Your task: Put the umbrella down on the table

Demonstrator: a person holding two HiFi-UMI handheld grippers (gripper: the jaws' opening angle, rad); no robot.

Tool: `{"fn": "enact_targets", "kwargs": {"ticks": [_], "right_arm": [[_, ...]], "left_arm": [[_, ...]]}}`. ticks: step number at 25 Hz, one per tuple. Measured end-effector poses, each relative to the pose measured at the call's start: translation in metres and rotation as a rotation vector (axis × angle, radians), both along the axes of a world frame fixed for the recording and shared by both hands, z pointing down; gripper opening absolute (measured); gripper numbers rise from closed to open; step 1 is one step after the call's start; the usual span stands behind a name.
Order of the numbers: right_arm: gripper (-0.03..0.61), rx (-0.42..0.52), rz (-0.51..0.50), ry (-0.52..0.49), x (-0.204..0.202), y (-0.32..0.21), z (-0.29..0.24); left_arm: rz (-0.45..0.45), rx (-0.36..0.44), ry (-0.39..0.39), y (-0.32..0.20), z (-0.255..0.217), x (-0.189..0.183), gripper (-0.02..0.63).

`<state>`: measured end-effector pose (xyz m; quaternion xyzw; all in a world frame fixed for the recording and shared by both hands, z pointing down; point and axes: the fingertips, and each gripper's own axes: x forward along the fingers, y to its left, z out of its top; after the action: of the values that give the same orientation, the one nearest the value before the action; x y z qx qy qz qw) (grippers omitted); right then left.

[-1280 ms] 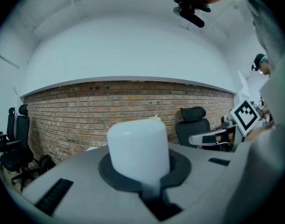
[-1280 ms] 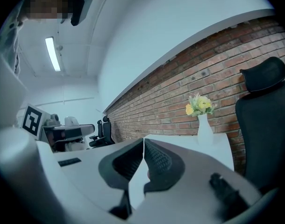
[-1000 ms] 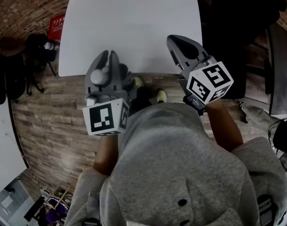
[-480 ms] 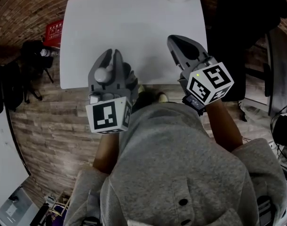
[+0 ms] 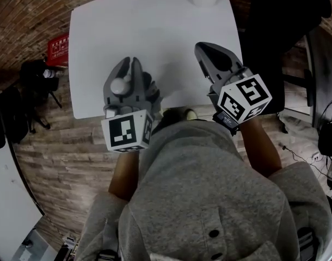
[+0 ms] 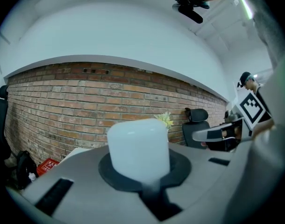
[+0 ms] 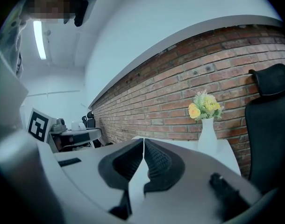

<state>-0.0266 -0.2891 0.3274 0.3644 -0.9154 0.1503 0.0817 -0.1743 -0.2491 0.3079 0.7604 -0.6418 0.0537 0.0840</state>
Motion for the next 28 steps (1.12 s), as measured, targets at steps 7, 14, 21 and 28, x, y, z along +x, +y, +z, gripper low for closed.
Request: {"fn": "enact_targets", "kwargs": {"ticks": [7,14,21,28], "right_arm": [[0.025,-0.004,0.047,0.025,-0.008,-0.007,0.005],[0.025,-0.001,0.095,0.047,-0.007,-0.009,0.010],[0.025,0.000,0.135,0.079,-0.005,-0.009,0.013],[0.025,-0.005,0.148,0.083,-0.003,-0.013,0.015]], "left_arm": [[0.043,0.009,0.022,-0.019,0.010,-0.012,0.057],[0.089,0.077,0.028,-0.043,0.007,-0.019,0.057],[0.175,0.164,0.037,-0.060,0.010,-0.014,0.057],[0.188,0.168,0.063,-0.061,0.026,-0.024,0.057]]}}
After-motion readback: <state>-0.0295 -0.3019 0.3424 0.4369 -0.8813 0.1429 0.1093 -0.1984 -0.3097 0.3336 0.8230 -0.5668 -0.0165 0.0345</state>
